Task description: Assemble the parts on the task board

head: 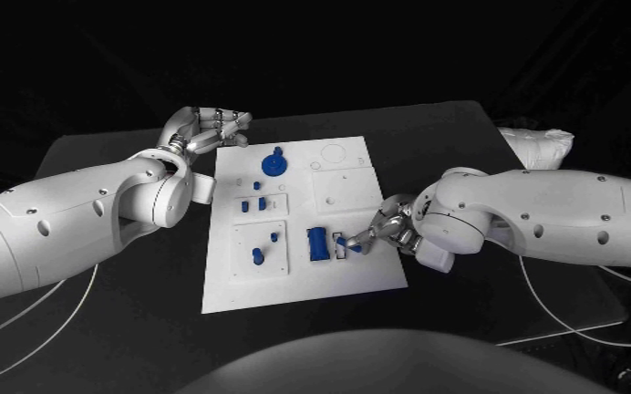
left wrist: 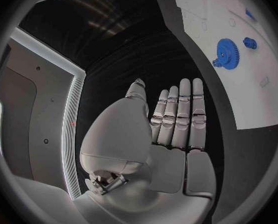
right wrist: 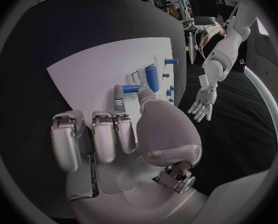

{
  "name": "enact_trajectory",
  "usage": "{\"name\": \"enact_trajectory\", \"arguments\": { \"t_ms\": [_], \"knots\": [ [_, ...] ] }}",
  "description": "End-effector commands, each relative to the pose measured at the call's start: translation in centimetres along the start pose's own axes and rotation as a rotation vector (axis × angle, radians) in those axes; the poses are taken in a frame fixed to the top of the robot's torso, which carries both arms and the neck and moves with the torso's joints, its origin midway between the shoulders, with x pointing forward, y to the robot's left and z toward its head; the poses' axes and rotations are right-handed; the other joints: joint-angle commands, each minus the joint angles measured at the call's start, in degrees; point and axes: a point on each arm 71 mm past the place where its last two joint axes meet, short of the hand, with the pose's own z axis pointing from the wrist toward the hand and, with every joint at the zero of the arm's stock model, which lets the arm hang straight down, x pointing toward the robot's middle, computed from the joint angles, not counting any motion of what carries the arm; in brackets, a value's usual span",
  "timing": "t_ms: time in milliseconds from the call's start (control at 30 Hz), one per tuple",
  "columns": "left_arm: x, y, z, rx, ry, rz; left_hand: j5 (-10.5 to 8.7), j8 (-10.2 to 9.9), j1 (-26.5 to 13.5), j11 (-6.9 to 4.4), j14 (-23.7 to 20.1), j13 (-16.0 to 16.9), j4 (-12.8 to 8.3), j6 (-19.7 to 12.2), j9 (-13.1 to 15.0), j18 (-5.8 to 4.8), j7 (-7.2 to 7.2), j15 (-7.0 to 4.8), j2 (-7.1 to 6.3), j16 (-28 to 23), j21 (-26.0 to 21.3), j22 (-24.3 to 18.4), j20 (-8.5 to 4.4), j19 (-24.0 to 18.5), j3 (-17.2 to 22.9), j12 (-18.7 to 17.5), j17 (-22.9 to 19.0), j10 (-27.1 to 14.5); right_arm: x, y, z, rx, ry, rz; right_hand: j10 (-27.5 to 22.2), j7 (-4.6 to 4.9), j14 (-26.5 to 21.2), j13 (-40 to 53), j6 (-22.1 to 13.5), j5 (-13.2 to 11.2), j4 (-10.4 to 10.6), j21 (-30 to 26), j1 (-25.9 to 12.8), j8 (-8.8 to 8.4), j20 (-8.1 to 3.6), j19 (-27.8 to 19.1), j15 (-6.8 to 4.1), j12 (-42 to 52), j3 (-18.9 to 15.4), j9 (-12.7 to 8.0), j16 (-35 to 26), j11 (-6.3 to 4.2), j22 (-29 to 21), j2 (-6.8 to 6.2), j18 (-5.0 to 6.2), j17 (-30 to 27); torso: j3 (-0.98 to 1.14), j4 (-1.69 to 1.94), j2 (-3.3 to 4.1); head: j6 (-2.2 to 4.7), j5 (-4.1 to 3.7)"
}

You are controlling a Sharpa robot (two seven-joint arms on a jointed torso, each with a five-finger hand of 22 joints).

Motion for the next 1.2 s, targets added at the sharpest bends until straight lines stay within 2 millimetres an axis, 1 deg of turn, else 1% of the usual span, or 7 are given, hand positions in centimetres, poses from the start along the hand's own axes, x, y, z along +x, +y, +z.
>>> {"name": "enact_trajectory", "arguments": {
  "t_ms": [33,133,200,467,867,1033,1200],
  "knots": [
    [0.2,-0.1,0.1,0.01,0.017,-0.004,0.22,0.29,0.1,0.06,-0.51,0.06,0.02,-0.54,0.07,0.64,-0.04,0.07,0.49,0.25,-0.37,-0.04,-0.05,0.44,-0.46,0.33,-0.05,-0.52,0.3,-0.3,-0.1,0.021,0.036,-0.091,6.01,-0.33,5.94,15.09,-1.57,-0.06,0.33,0.26,0.77,3.86,-0.82,6.0,-0.56,0.22,-1.11,4.37,0.23,-0.85,15.09,0.26,-0.38,15.07,0.0,0.0,-0.02,0.0,-0.12],
    [0.2,-0.1,0.1,0.01,0.017,-0.004,0.22,0.29,0.1,0.06,-0.51,0.06,0.02,-0.54,0.07,0.64,-0.04,0.07,0.49,0.25,-0.37,-0.04,-0.05,0.44,-0.46,0.33,-0.05,-0.52,0.4,-0.3,-0.1,0.022,0.049,-0.106,6.01,-0.5,5.94,15.09,-2.65,-0.25,0.75,0.26,0.9,5.78,-1.03,6.0,-0.8,0.22,-1.97,6.88,0.23,-1.18,15.09,0.42,-0.38,15.07,0.0,0.01,-0.01,0.0,-0.15],
    [0.2,-0.1,0.1,0.01,0.017,-0.004,0.22,0.29,0.1,0.06,-0.51,0.06,0.02,-0.54,0.07,0.64,-0.04,0.07,0.49,0.25,-0.37,-0.04,-0.05,0.44,-0.46,0.33,-0.05,-0.52,0.4,-0.3,-0.1,0.022,0.053,-0.111,6.01,-0.6,5.94,15.09,-2.98,-0.35,0.97,0.26,0.78,6.04,-1.11,6.0,-0.82,0.22,-2.24,7.34,0.23,-1.1,15.09,0.48,-0.38,15.07,0.0,0.02,-0.02,0.0,-0.17],
    [0.1,-0.1,0.1,0.009,0.012,-0.002,0.22,0.29,0.1,0.06,-0.51,0.06,0.02,-0.54,0.07,0.64,-0.04,0.07,0.49,0.25,-0.37,-0.04,-0.05,0.44,-0.46,0.33,-0.05,-0.52,0.4,-0.2,-0.1,0.012,0.055,-0.106,6.01,-0.5,5.94,15.09,-3.96,-0.26,1.37,0.26,0.83,5.74,-1.16,6.0,-0.83,0.22,-2.61,7.76,0.23,-1.05,15.09,1.0,-0.38,15.07,-0.02,0.03,-0.01,0.0,-0.22],
    [0.0,0.0,0.1,0.009,0.009,-0.001,0.22,0.29,0.1,0.06,-0.51,0.06,0.02,-0.54,0.07,0.64,-0.04,0.07,0.49,0.25,-0.37,-0.04,-0.05,0.44,-0.46,0.33,-0.05,-0.52,0.2,0.1,-1.1,-0.075,-0.045,-0.155,6.01,-1.06,5.94,15.09,-2.94,-0.17,0.34,0.26,3.18,6.91,-1.42,6.0,-1.18,0.22,-2.56,9.37,0.23,-1.47,15.09,1.12,-0.38,15.07,-0.07,0.08,-0.06,0.0,-0.29],
    [0.0,0.0,0.1,0.009,0.009,0.0,0.22,0.29,0.1,0.06,-0.51,0.06,0.02,-0.54,0.07,0.64,-0.04,0.07,0.49,0.25,-0.37,-0.04,-0.05,0.44,-0.46,0.33,-0.05,-0.52,0.1,0.8,-1.8,-0.16,-0.133,-0.219,6.01,-0.71,5.94,15.09,-4.14,-0.13,-0.33,0.26,5.19,5.17,-1.55,6.0,-1.22,0.22,-2.01,8.88,0.23,-1.24,15.09,1.27,-0.38,15.07,-0.01,-0.03,-0.06,0.0,-0.25],
    [0.0,0.0,0.1,0.009,0.011,-0.001,0.22,0.29,0.1,0.06,-0.51,0.06,0.02,-0.54,0.07,0.64,-0.04,0.07,0.49,0.25,-0.37,-0.04,-0.05,0.44,-0.46,0.33,-0.05,-0.52,0.0,1.5,-2.2,-0.232,-0.211,-0.295,6.01,0.39,5.94,15.09,-4.43,-0.05,-0.24,0.26,6.79,0.77,-1.07,6.0,-0.56,0.22,-1.31,5.87,0.23,-0.24,15.09,1.22,-0.38,15.07,0.04,0.06,-0.01,0.0,-0.34]
  ]
}}
